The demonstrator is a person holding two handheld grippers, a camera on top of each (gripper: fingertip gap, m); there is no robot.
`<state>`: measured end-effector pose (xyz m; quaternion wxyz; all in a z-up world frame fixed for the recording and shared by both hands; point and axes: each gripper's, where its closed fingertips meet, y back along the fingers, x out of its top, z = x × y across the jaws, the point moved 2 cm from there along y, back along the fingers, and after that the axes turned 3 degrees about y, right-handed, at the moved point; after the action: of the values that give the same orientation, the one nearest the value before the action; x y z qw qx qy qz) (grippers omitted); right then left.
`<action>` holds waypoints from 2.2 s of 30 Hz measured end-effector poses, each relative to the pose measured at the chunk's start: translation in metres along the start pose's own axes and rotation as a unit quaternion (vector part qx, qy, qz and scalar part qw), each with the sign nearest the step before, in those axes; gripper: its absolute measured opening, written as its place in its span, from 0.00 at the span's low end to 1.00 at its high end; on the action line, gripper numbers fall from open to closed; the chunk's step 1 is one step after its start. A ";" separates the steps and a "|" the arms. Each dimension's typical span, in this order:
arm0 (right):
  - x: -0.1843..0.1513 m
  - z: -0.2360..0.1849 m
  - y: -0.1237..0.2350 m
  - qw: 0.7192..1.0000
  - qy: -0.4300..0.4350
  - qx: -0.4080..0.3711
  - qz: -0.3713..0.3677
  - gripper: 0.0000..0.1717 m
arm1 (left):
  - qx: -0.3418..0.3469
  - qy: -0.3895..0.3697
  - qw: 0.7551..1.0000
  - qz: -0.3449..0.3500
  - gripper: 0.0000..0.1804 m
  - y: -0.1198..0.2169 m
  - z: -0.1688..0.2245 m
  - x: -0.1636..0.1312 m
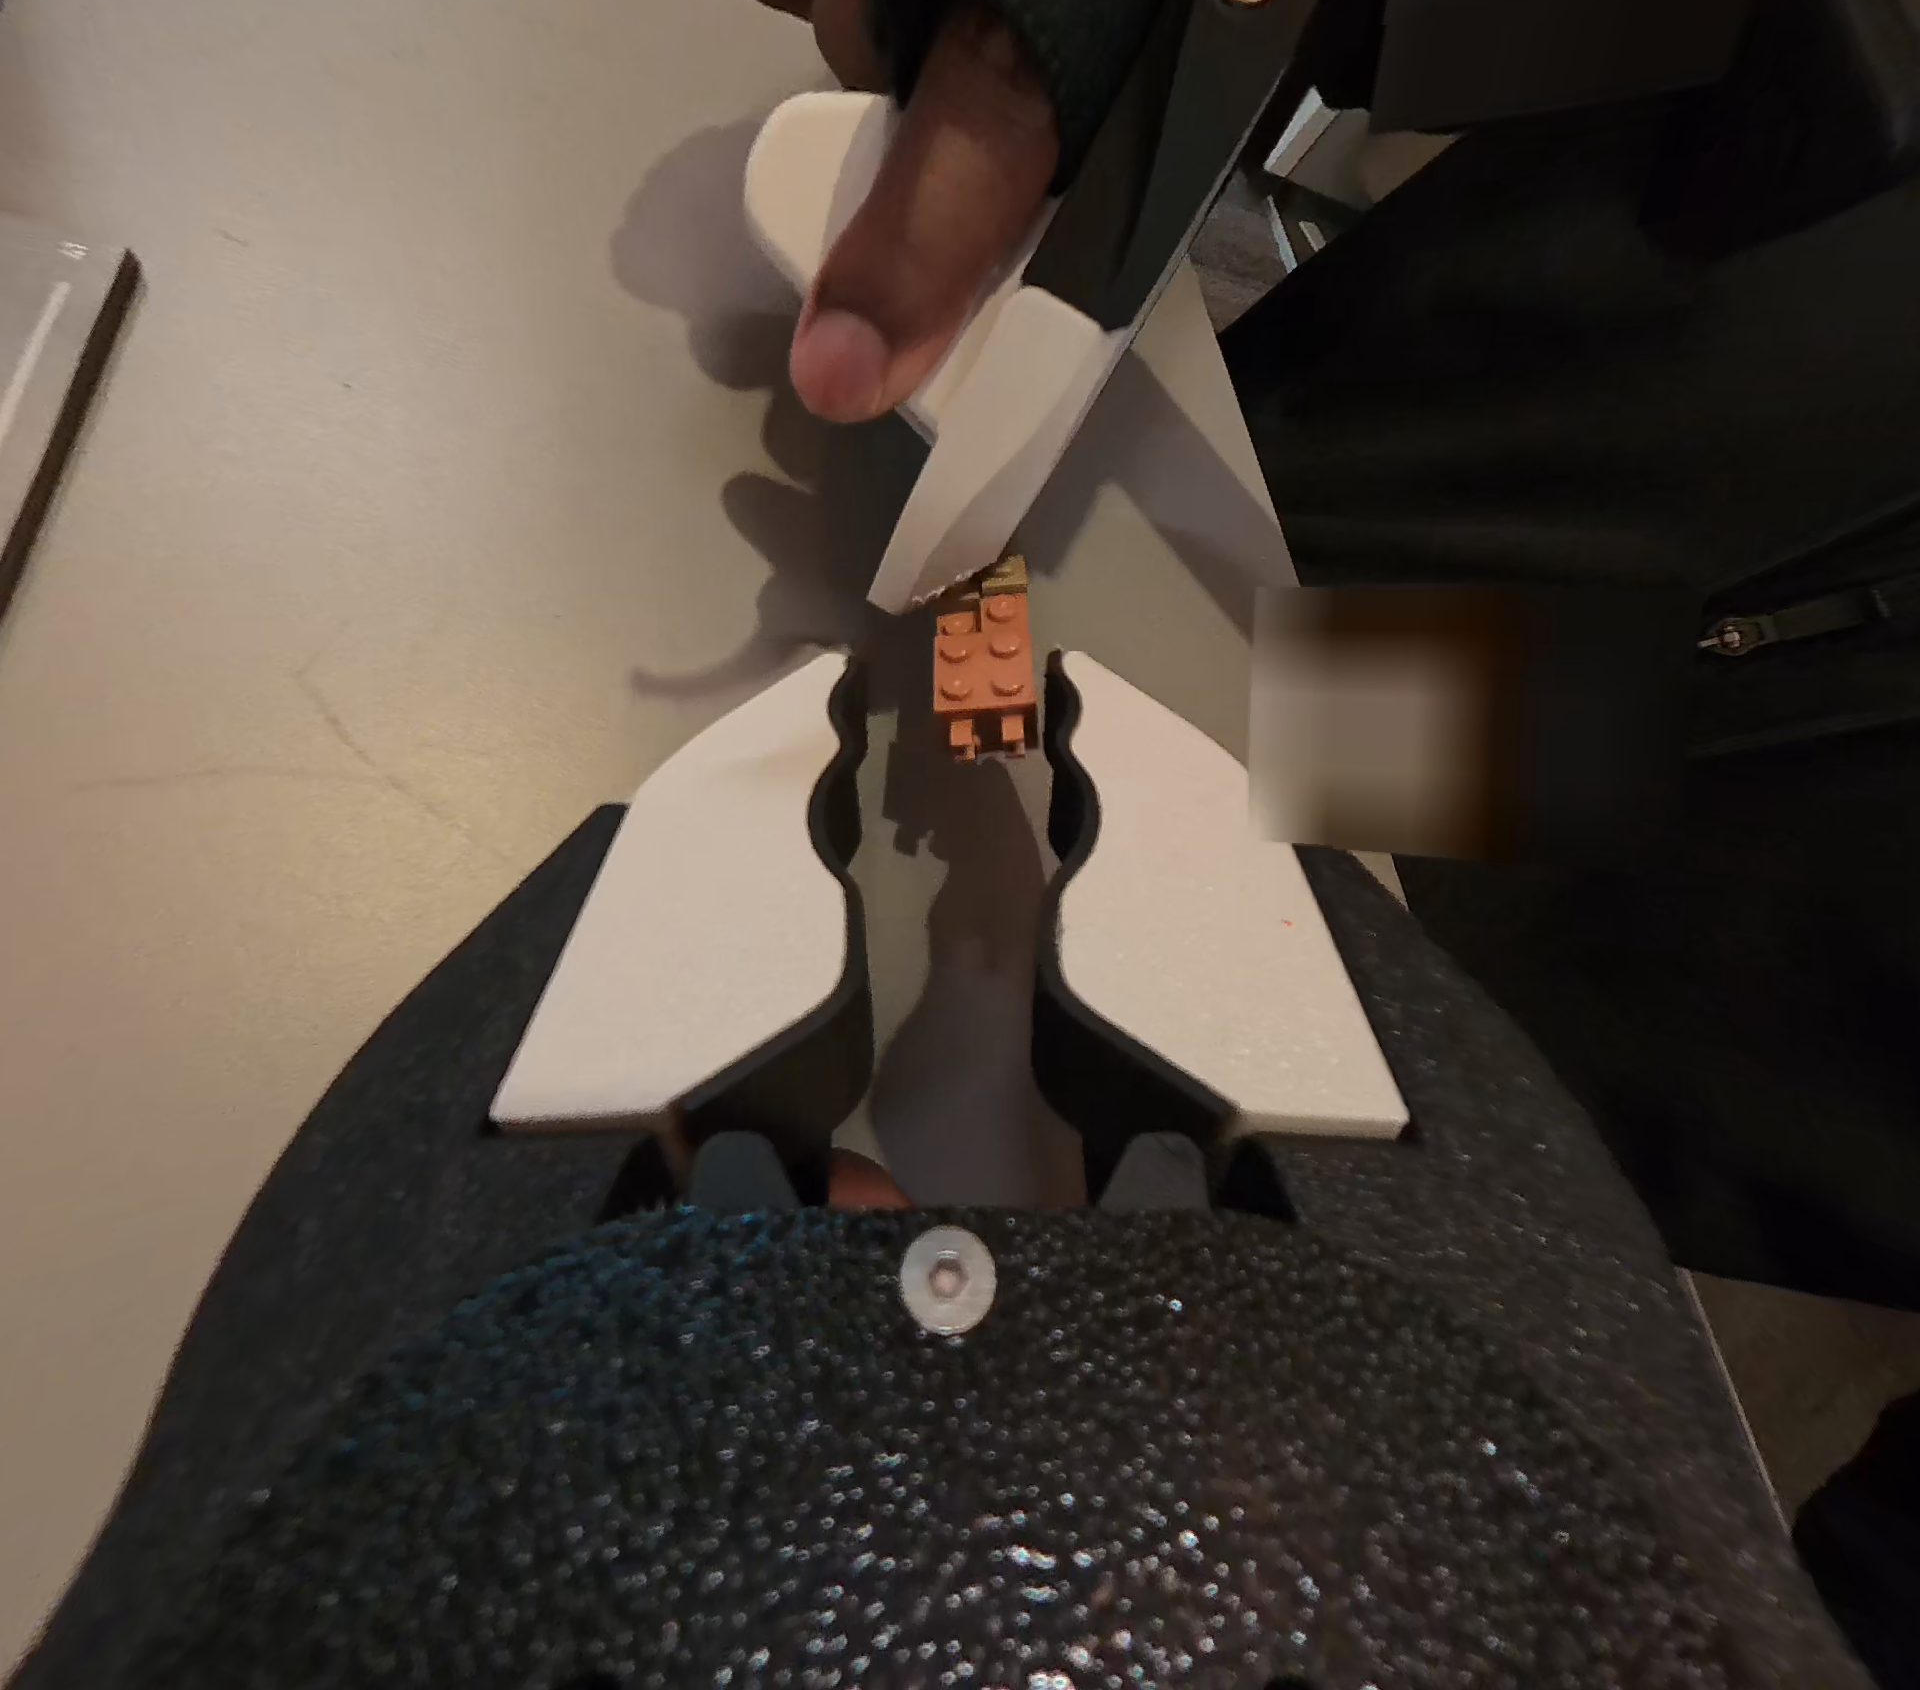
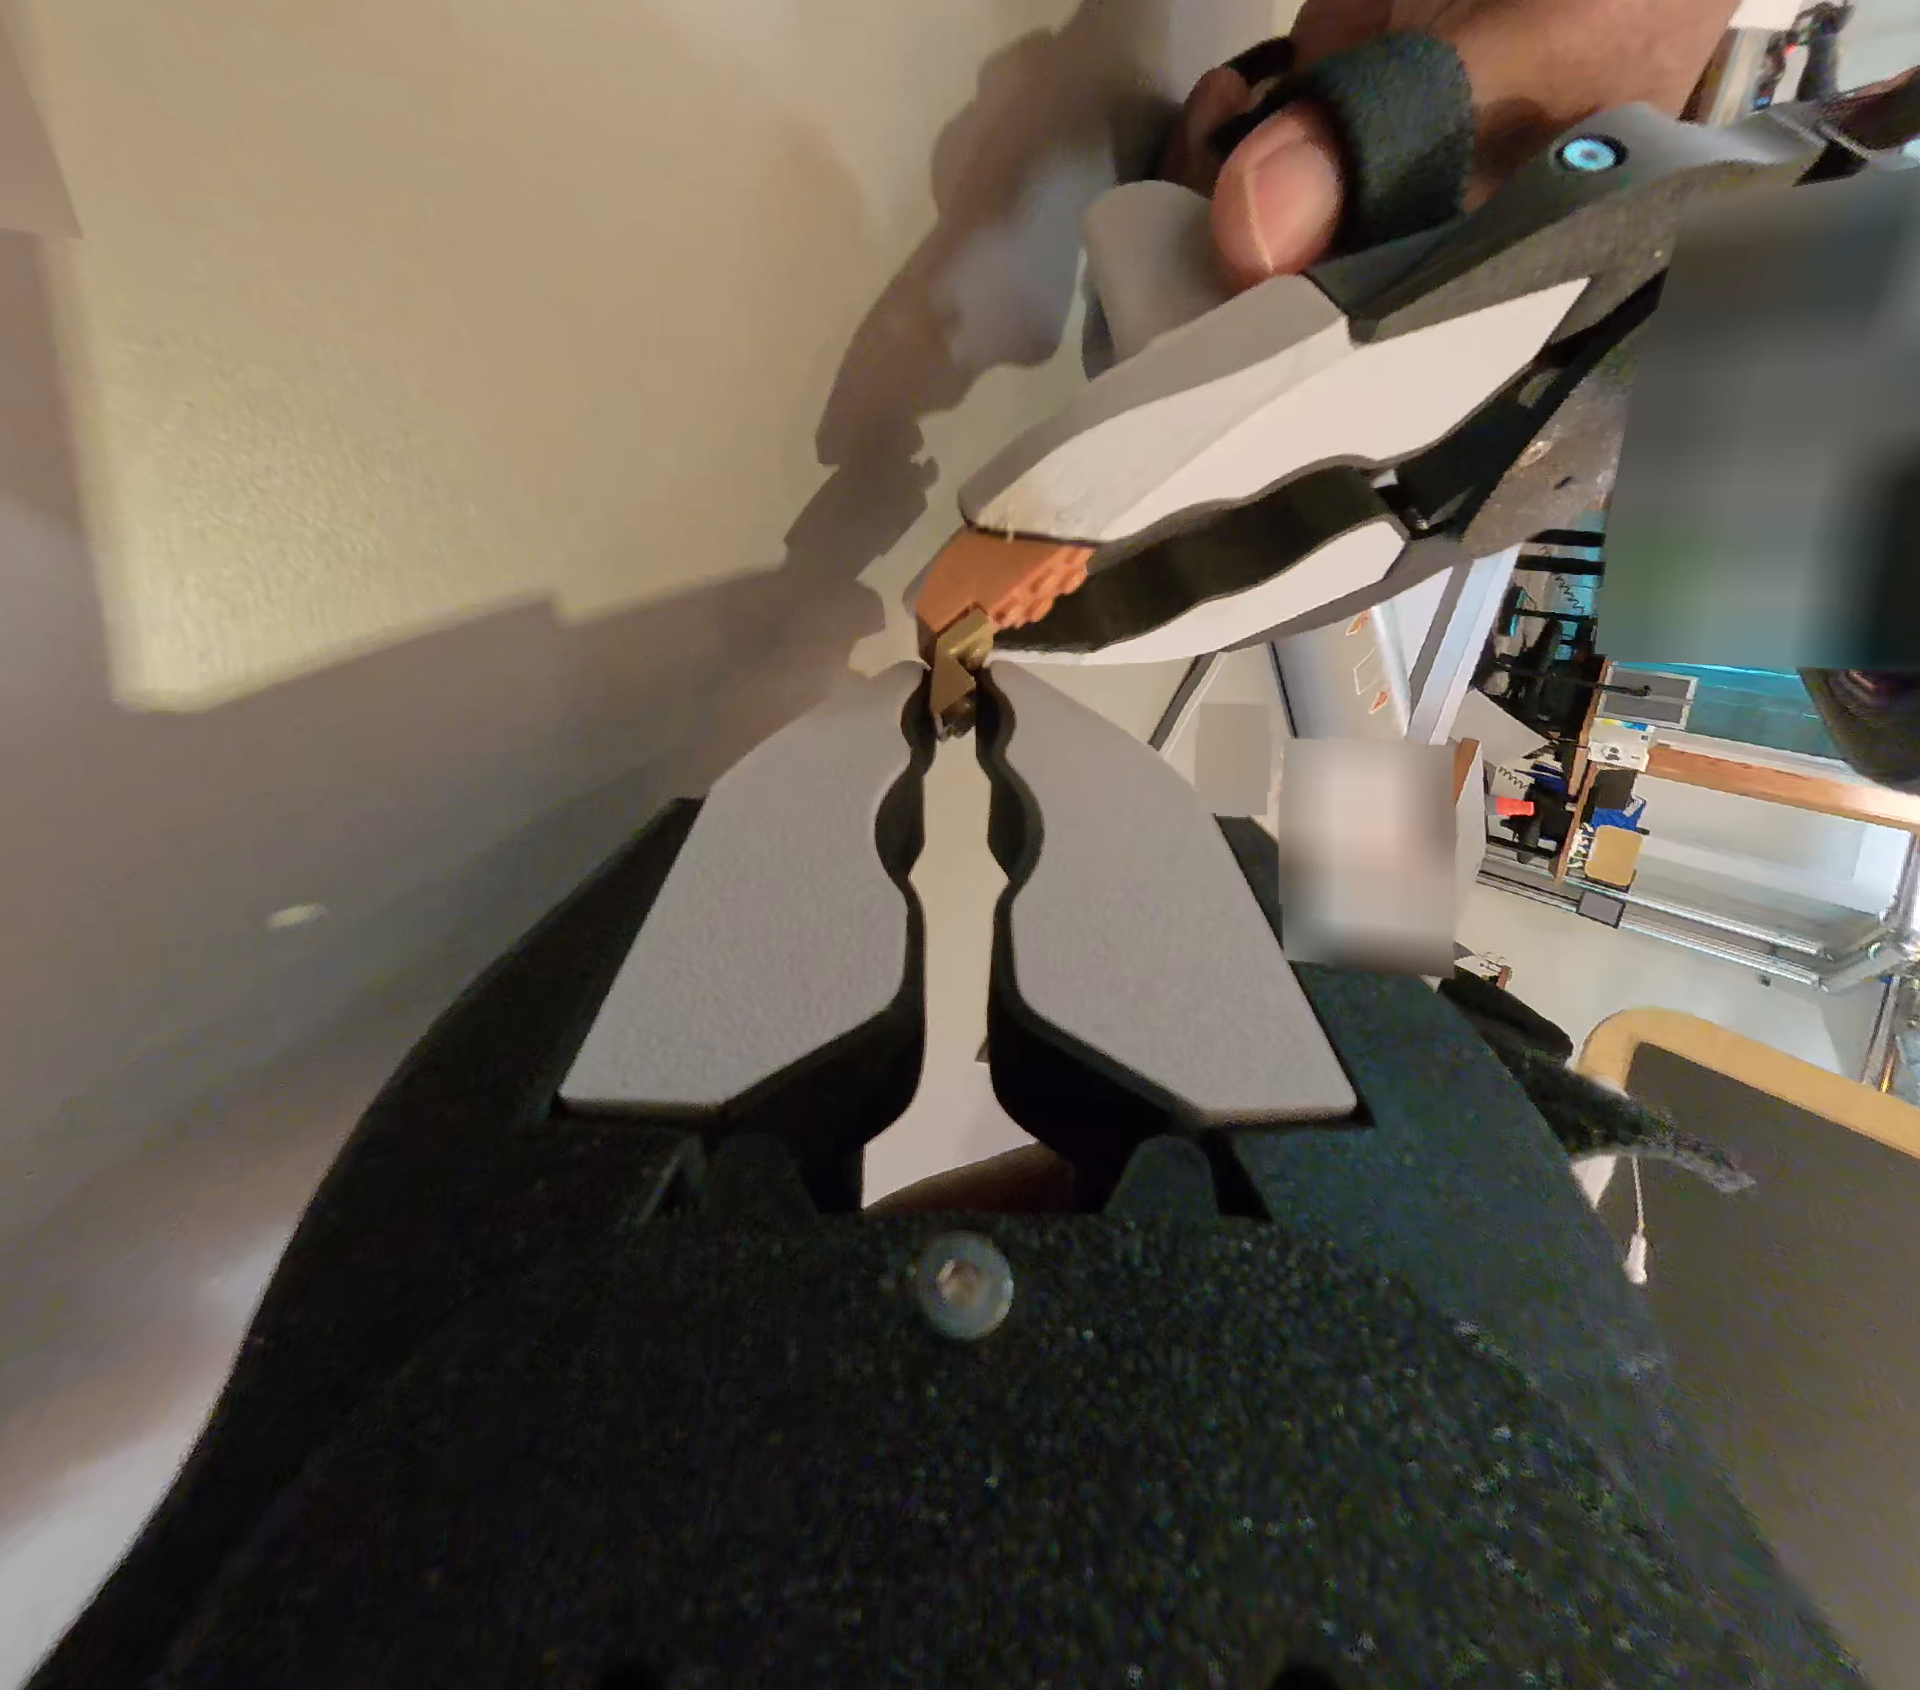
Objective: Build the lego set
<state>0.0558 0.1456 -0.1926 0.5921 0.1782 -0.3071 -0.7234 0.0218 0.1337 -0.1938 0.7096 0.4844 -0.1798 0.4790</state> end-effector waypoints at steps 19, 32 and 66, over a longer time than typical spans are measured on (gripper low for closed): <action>0.000 0.023 0.024 0.999 0.006 -0.031 -0.020 0.04 | 0.104 0.072 0.969 0.211 0.23 0.012 0.020 0.024; 0.017 0.029 0.043 0.998 0.044 -0.031 -0.025 0.04 | 0.112 0.044 0.953 0.278 0.18 0.005 0.046 0.035; 0.036 0.040 0.058 0.991 0.093 -0.072 -0.056 0.04 | 0.101 -0.022 0.937 0.335 0.09 0.010 0.069 0.043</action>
<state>0.0658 0.1139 -0.1213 0.5883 0.2187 -0.1875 -0.7556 0.0481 0.0969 -0.1255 0.4513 0.4762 -0.2978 0.6934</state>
